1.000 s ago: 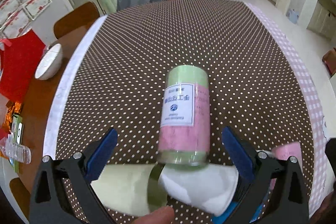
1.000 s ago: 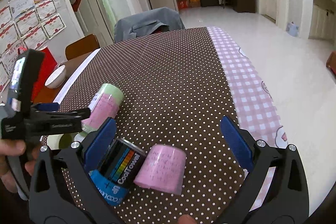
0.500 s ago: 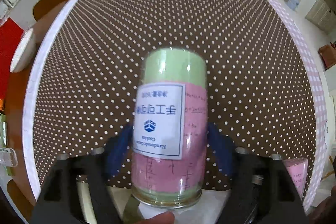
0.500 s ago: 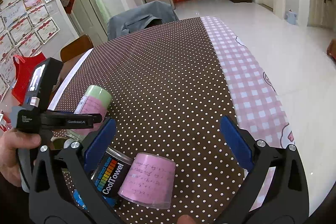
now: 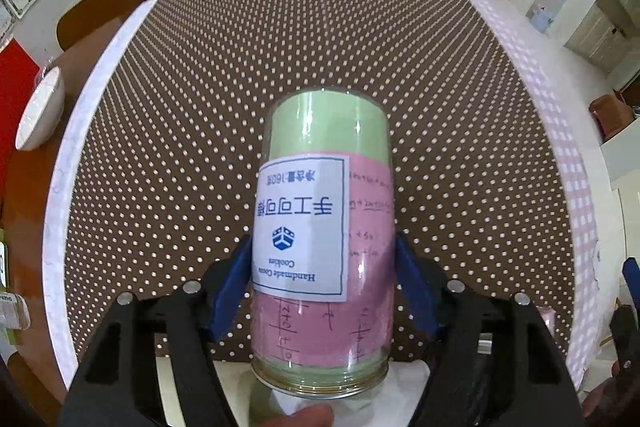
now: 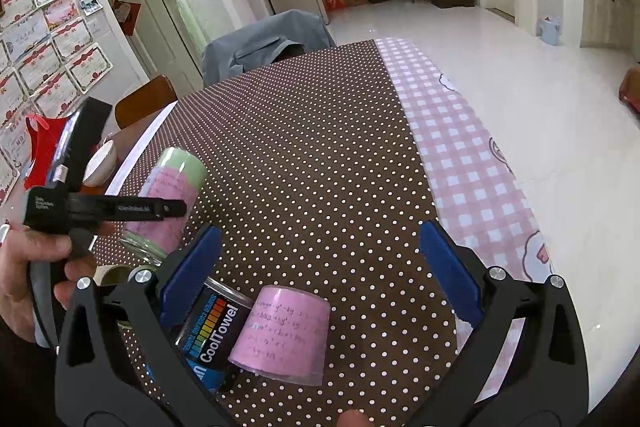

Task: Flip cup upside down

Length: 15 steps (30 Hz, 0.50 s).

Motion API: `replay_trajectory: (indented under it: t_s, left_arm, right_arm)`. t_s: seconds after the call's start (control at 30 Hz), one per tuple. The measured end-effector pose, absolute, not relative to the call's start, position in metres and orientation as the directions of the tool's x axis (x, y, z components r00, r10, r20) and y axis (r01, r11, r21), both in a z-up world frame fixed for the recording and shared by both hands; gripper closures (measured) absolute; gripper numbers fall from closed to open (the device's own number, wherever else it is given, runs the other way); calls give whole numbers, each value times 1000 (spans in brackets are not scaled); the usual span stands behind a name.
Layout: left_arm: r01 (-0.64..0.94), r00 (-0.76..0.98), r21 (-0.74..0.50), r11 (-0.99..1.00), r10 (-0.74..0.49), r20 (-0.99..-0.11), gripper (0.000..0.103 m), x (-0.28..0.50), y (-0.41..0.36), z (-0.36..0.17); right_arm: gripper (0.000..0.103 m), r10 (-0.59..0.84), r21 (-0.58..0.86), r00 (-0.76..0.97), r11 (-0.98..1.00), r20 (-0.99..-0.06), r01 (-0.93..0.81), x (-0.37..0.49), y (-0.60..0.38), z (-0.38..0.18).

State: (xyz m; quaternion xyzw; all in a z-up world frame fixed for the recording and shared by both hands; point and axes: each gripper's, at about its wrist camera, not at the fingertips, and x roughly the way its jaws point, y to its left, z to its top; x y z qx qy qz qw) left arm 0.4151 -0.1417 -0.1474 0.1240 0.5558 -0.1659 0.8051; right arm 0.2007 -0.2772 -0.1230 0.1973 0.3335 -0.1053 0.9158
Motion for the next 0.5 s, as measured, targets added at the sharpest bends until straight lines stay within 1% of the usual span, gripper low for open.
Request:
replay_trajectory:
  t_s: [0.13, 0.4, 0.5]
  left_arm:
    - [418, 352, -1, 909, -163, -922, 35, 397, -137, -125]
    - [449, 410, -32, 893, -238, -880, 35, 336, -116, -74]
    - [459, 432, -33, 888, -255, -865, 35, 308, -106, -65]
  right_arm:
    - [6, -69, 289, 764, 901, -642, 324, 192, -273, -115]
    - [6, -83, 284, 792, 907, -605, 312, 161, -258, -97]
    - [6, -84, 283, 803, 910, -590, 303, 143, -249, -92]
